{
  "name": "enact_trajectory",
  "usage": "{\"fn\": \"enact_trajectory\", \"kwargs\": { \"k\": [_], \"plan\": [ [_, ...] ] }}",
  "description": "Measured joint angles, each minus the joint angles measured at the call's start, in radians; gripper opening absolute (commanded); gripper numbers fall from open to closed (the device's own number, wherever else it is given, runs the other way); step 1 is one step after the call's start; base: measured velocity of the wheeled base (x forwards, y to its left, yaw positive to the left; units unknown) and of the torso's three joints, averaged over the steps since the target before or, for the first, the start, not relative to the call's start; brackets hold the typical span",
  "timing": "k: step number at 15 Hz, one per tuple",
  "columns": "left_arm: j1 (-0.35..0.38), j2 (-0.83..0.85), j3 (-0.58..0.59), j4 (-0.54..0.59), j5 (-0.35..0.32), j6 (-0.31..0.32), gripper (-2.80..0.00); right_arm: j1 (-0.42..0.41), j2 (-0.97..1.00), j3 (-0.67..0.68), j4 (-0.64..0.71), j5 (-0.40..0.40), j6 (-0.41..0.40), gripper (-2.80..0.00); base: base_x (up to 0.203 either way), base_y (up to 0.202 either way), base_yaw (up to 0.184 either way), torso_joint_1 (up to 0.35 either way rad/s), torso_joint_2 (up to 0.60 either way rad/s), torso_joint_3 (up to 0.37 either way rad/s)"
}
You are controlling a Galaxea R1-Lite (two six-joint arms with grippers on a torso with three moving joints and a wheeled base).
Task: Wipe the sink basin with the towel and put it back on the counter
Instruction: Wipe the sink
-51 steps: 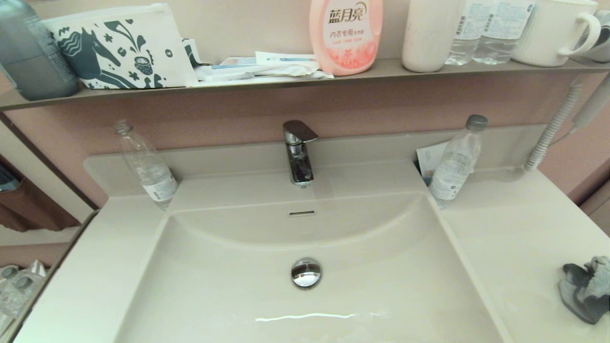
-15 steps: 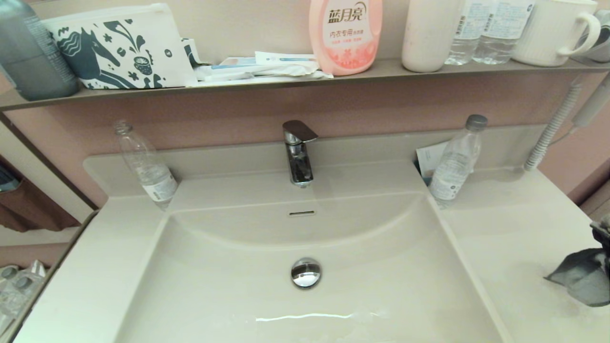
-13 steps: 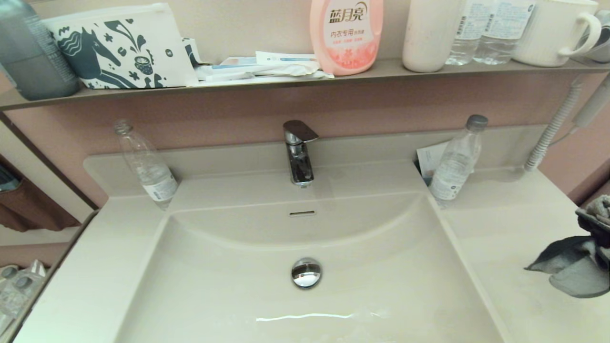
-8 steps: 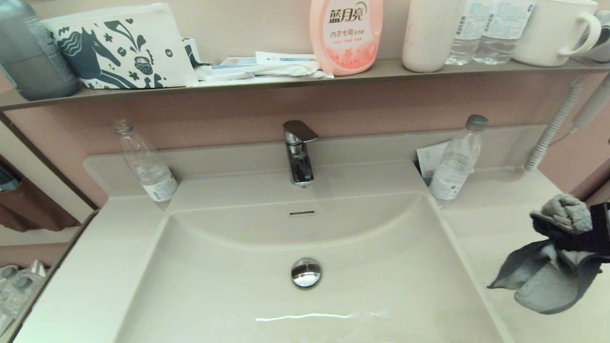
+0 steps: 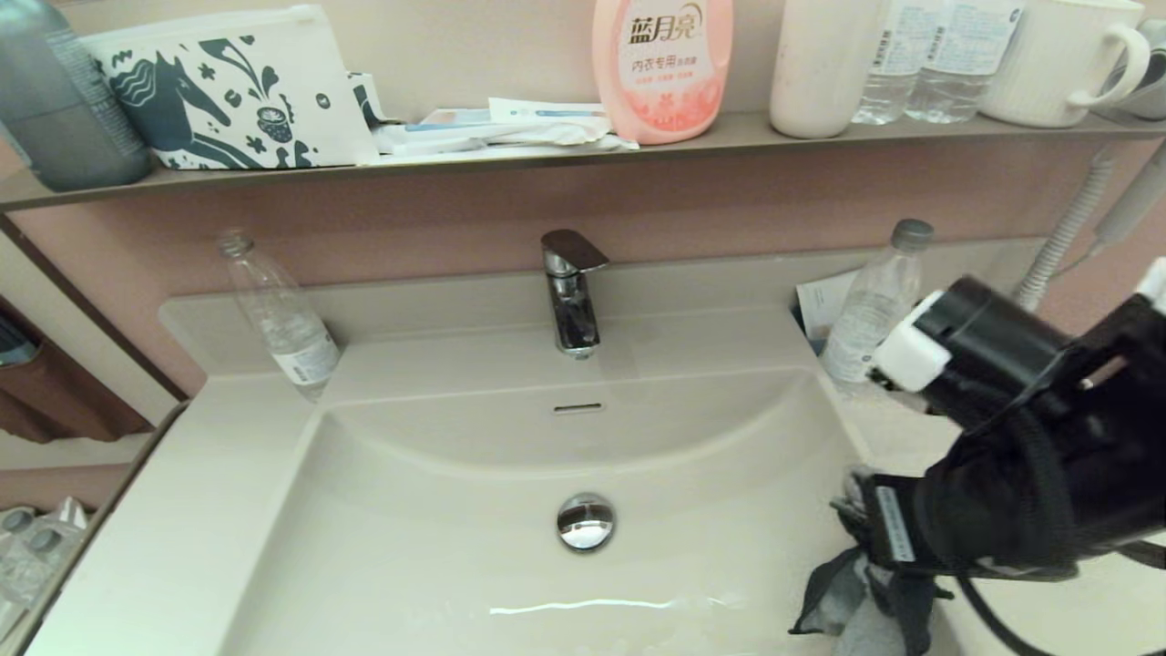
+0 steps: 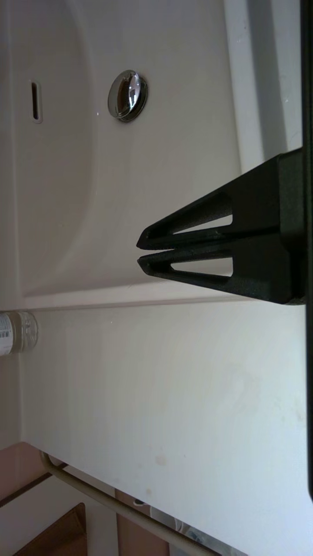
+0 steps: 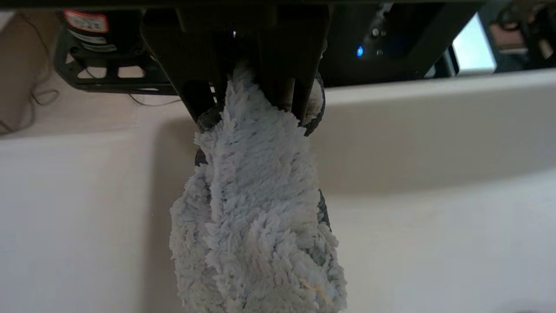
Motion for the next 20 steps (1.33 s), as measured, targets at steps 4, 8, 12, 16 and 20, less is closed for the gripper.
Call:
{"fn": "enact_trajectory", "kwargs": {
  "k": [4, 8, 12, 16, 20],
  "plan": [
    [0.0, 0.0, 0.0, -0.001, 0.0, 0.0, -2.8, 0.095, 0.167, -0.037, -0.017, -0.064, 0.06, -2.8, 0.0, 0.0, 0.0, 0.0, 0.0, 0.0],
    [0.0, 0.0, 0.0, 0.0, 0.001, 0.0, -2.8, 0.108, 0.298, -0.048, 0.025, -0.19, 0.062, -2.8, 0.0, 0.0, 0.0, 0.0, 0.0, 0.0],
    [0.0, 0.0, 0.0, 0.0, 0.0, 0.0, -2.8, 0.104, 0.376, -0.045, 0.025, -0.229, 0.066, -2.8, 0.0, 0.0, 0.0, 0.0, 0.0, 0.0],
    [0.0, 0.0, 0.0, 0.0, 0.0, 0.0, -2.8, 0.104, 0.446, -0.038, -0.031, -0.149, 0.067, -2.8, 0.0, 0.0, 0.0, 0.0, 0.0, 0.0],
    [0.0, 0.0, 0.0, 0.0, 0.0, 0.0, -2.8, 0.103, 0.479, -0.036, -0.162, 0.032, 0.057, -2.8, 0.0, 0.0, 0.0, 0.0, 0.0, 0.0]
  ]
}}
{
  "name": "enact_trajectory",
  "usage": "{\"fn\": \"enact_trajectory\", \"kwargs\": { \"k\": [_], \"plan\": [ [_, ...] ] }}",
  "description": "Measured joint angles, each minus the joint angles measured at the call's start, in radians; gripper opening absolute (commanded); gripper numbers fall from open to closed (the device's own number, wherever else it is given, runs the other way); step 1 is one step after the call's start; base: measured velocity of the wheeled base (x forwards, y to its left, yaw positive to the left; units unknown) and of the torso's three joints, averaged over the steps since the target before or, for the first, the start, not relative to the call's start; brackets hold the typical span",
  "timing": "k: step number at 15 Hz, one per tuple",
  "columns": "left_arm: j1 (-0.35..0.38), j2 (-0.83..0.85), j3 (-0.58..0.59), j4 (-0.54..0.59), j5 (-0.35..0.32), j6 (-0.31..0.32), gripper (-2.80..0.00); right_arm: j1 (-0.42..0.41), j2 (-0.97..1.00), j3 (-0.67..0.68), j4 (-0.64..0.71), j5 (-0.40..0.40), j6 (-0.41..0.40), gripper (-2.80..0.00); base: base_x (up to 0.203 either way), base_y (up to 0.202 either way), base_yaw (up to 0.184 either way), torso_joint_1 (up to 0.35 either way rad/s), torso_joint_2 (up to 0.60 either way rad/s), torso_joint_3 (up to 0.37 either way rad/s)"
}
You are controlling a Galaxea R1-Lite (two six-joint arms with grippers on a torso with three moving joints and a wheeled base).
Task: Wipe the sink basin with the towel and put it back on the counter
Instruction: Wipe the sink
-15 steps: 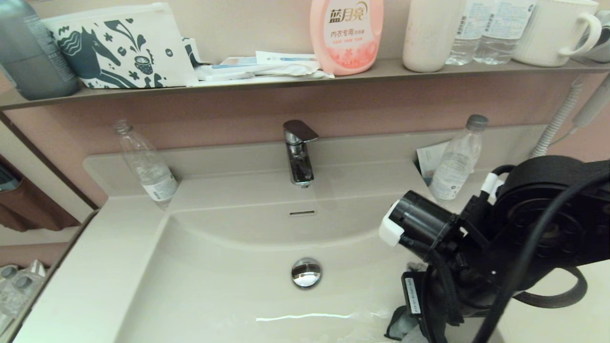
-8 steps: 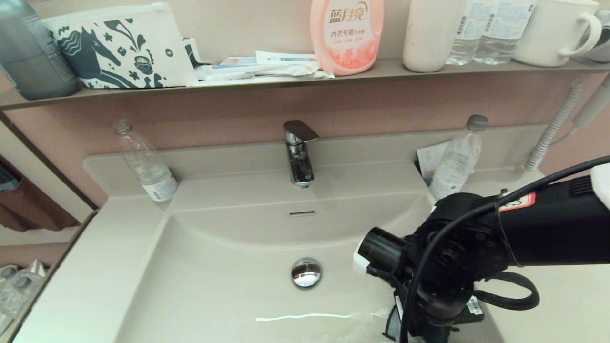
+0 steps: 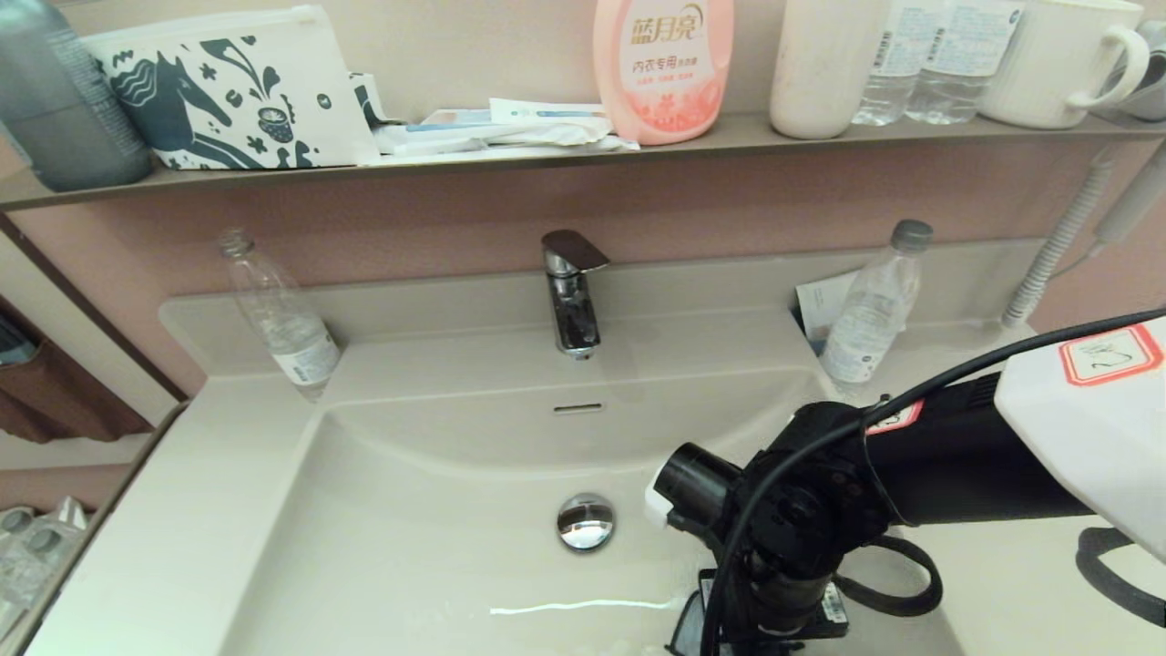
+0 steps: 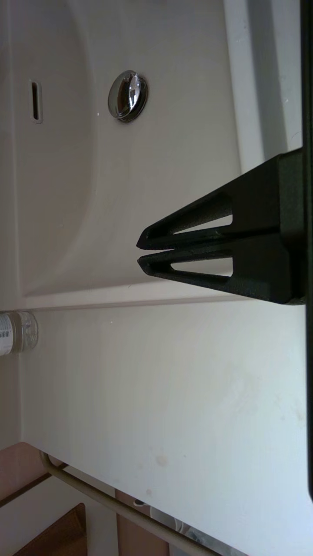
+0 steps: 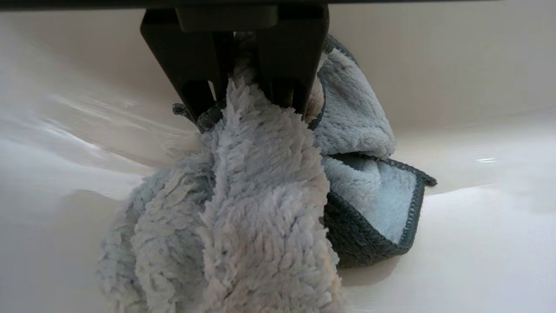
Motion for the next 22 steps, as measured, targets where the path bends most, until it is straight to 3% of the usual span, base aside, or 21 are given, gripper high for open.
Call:
{"fn": "enact_trajectory", "kwargs": {
  "k": [7, 19, 22],
  "plan": [
    [0.0, 0.0, 0.0, 0.0, 0.0, -0.001, -2.8, 0.07, 0.111, -0.049, -0.167, 0.058, -0.039, -2.8, 0.0, 0.0, 0.0, 0.0, 0.0, 0.0],
    [0.0, 0.0, 0.0, 0.0, 0.0, 0.0, -2.8, 0.21, 0.325, -0.513, -0.129, 0.108, -0.041, -2.8, 0.0, 0.0, 0.0, 0.0, 0.0, 0.0],
    [0.0, 0.0, 0.0, 0.0, 0.0, 0.0, -2.8, 0.222, 0.361, -0.582, -0.143, 0.166, -0.072, -2.8, 0.0, 0.0, 0.0, 0.0, 0.0, 0.0]
  ]
}}
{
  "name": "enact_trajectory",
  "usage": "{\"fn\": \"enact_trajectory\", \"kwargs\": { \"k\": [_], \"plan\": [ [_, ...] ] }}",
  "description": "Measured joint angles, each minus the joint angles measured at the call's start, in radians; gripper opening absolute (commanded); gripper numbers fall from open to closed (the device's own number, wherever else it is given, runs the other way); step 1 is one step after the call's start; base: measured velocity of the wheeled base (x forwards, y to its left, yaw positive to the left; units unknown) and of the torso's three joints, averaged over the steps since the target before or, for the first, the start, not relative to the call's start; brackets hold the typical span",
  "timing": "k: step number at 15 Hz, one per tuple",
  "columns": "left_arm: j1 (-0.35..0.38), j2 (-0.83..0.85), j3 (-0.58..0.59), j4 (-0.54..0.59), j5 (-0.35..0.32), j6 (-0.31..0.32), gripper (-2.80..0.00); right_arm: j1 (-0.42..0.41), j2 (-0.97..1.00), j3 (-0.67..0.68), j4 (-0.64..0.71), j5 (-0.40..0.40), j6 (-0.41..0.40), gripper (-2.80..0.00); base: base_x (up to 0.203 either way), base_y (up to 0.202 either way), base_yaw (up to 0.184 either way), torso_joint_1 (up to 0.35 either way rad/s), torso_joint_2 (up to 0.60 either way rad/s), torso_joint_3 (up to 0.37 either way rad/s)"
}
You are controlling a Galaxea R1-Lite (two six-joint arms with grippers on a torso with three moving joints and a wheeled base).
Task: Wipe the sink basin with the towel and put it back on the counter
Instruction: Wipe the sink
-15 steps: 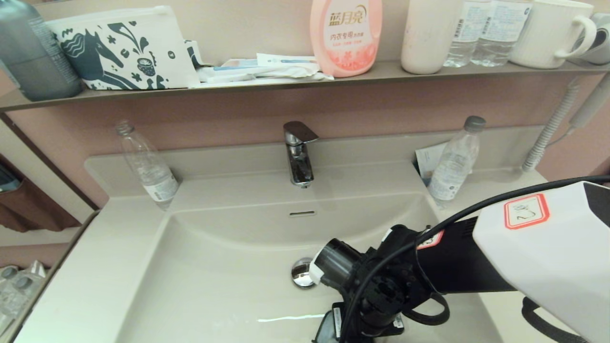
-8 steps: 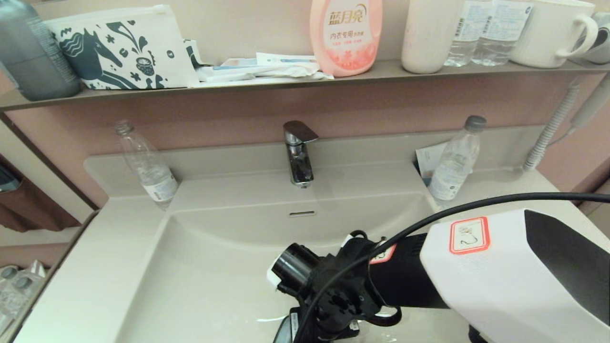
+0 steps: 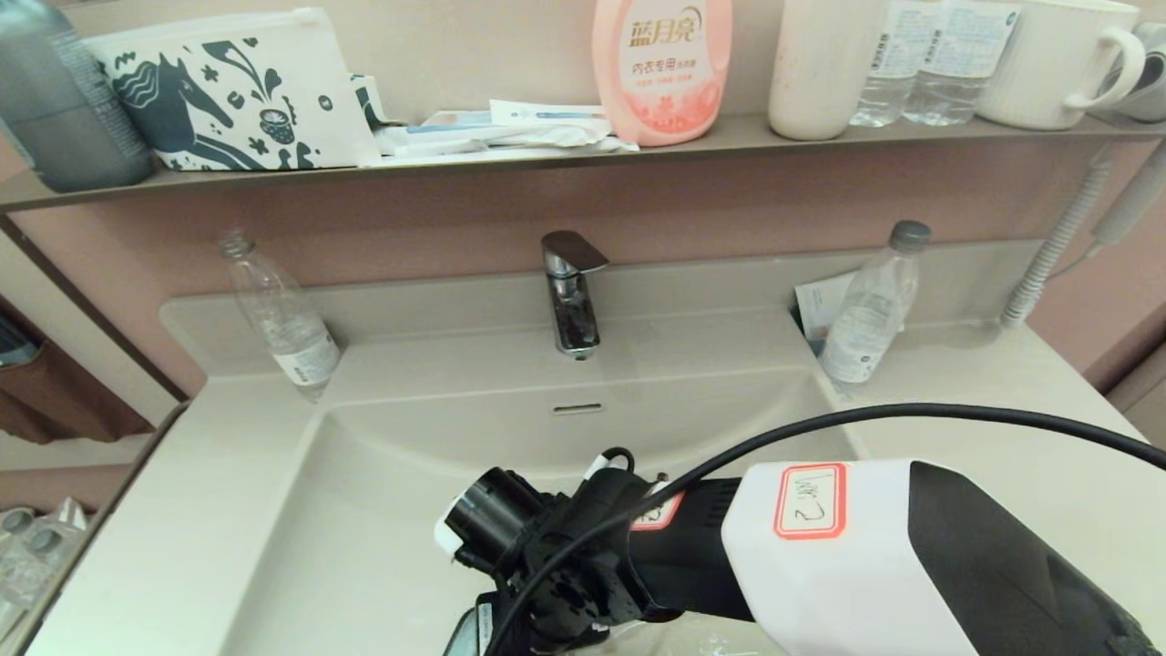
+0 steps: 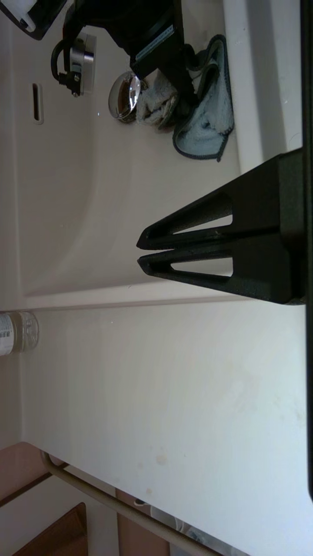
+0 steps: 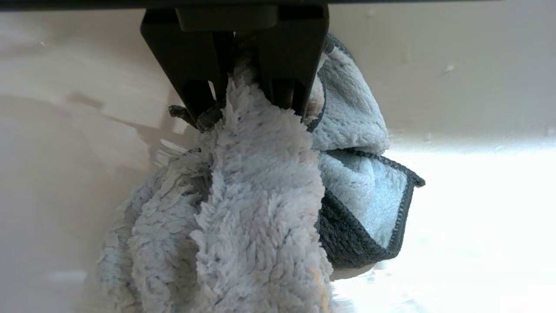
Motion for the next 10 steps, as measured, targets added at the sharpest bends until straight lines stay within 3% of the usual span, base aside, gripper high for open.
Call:
{"fn": "enact_trajectory", "kwargs": {
  "k": [10],
  "plan": [
    [0.0, 0.0, 0.0, 0.0, 0.0, 0.0, -2.8, -0.041, 0.054, -0.011, -0.329, -0.002, -0.181, -2.8, 0.0, 0.0, 0.0, 0.0, 0.0, 0.0]
  ]
}}
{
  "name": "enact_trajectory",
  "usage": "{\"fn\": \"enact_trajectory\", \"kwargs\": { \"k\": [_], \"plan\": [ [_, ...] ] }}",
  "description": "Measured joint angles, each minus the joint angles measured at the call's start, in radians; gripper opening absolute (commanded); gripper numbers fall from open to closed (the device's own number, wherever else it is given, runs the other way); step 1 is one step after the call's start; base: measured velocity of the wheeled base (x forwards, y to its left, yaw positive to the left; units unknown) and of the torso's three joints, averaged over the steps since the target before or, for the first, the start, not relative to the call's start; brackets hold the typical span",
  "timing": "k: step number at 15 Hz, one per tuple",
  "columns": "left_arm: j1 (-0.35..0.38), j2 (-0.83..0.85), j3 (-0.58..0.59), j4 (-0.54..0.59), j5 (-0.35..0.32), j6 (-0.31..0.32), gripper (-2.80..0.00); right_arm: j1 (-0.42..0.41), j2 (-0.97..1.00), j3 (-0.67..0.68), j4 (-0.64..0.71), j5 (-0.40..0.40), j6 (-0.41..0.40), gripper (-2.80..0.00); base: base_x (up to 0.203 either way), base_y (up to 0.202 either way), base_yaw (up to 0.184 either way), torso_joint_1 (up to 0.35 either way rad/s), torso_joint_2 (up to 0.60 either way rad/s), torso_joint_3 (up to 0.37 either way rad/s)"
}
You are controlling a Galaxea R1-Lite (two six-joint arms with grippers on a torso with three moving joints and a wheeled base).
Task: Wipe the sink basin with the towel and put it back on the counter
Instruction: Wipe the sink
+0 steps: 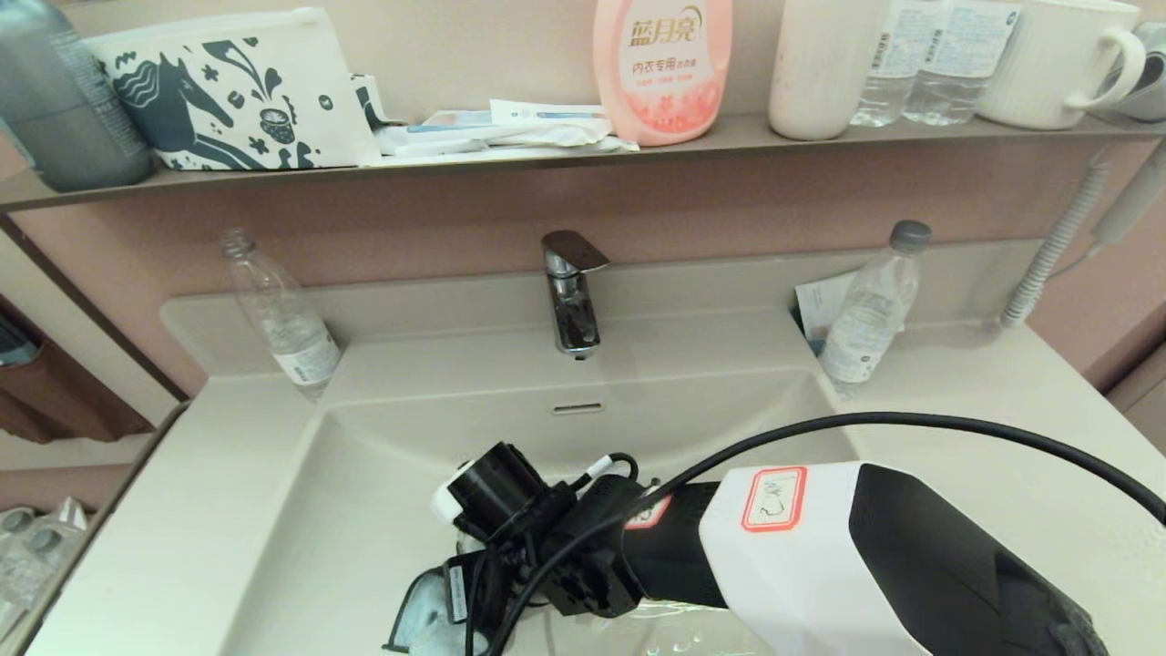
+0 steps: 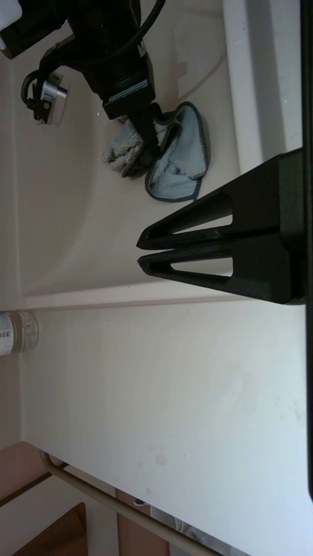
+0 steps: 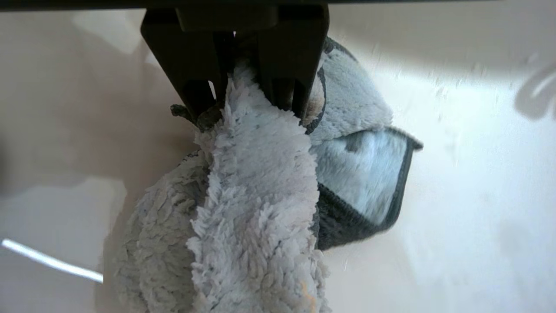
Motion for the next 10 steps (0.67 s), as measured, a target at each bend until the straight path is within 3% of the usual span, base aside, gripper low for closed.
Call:
{"fn": "enact_trajectory", "kwargs": {
  "k": [3, 10],
  "plan": [
    [0.0, 0.0, 0.0, 0.0, 0.0, 0.0, -2.8, -0.037, 0.013, -0.003, -0.06, -0.011, -0.043, -2.8, 0.0, 0.0, 0.0, 0.0, 0.0, 0.0],
    [0.0, 0.0, 0.0, 0.0, 0.0, 0.0, -2.8, -0.107, 0.03, -0.003, -0.093, -0.179, -0.115, -2.8, 0.0, 0.0, 0.0, 0.0, 0.0, 0.0]
  ]
}}
